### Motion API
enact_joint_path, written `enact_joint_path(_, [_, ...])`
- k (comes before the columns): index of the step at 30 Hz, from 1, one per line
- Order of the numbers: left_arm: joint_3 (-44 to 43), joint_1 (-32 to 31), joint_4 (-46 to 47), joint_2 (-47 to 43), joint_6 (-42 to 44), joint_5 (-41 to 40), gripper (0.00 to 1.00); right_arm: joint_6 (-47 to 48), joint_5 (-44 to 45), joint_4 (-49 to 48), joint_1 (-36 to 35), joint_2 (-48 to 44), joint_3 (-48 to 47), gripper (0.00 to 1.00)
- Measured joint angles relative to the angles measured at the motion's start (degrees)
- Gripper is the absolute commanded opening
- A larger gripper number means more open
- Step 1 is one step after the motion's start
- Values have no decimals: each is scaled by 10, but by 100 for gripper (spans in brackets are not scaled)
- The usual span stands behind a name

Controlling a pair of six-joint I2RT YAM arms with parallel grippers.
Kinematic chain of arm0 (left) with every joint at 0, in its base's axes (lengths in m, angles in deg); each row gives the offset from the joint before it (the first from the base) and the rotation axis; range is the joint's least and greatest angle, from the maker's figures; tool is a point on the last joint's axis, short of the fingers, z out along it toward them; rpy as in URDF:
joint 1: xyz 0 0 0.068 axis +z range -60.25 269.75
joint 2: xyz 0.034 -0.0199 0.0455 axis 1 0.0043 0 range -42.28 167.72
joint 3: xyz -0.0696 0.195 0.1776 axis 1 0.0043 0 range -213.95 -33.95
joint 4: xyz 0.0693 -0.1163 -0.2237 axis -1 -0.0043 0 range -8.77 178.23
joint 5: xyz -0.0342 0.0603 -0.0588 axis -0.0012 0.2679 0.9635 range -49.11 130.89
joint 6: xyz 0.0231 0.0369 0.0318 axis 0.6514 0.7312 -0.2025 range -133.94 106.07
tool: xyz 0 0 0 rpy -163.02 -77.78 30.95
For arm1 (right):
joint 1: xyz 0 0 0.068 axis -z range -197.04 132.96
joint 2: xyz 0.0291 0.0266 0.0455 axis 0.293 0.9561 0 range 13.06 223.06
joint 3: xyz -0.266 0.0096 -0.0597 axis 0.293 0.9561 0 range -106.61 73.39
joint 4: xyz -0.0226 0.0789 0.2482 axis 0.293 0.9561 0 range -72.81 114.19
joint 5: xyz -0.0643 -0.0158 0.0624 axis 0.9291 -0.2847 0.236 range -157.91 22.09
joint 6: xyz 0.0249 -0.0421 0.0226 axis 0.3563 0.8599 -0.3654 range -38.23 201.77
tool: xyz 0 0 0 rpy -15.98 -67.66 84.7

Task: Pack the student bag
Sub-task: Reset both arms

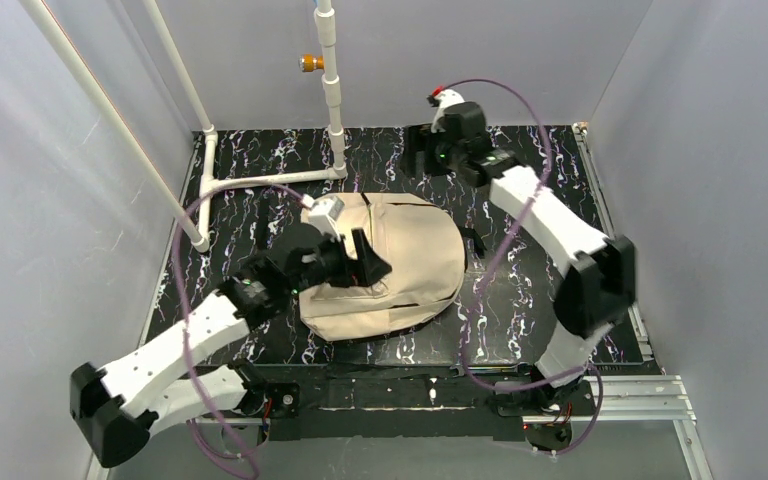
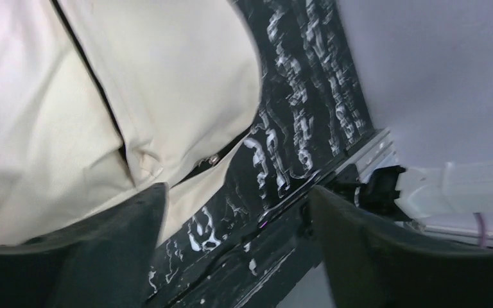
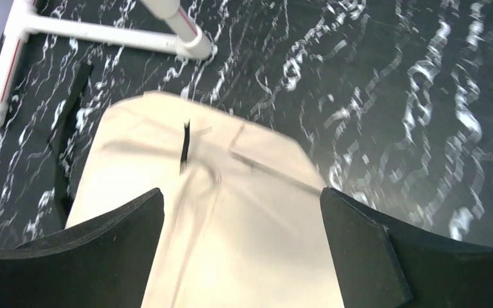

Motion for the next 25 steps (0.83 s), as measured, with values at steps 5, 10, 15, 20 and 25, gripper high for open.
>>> enact_joint_path(5, [-189, 4, -137, -59, 35, -43, 98, 8, 36, 106, -1, -190, 55, 98])
enact_joint_path(10, [-334, 5, -229, -113, 90, -110, 98, 7, 80, 123, -6, -378, 129, 98])
enact_joint_path(15, [-415, 6, -285, -153, 131, -165, 98, 8, 151, 117, -6, -498, 140, 98])
enact_joint_path(20, [-445, 7, -308, -174, 153, -194, 98, 8, 221, 99, -6, -568, 140, 98])
enact_joint_path(25, [-446, 7, -326, -176, 165, -215, 98, 10, 256, 93, -6, -592, 134, 98])
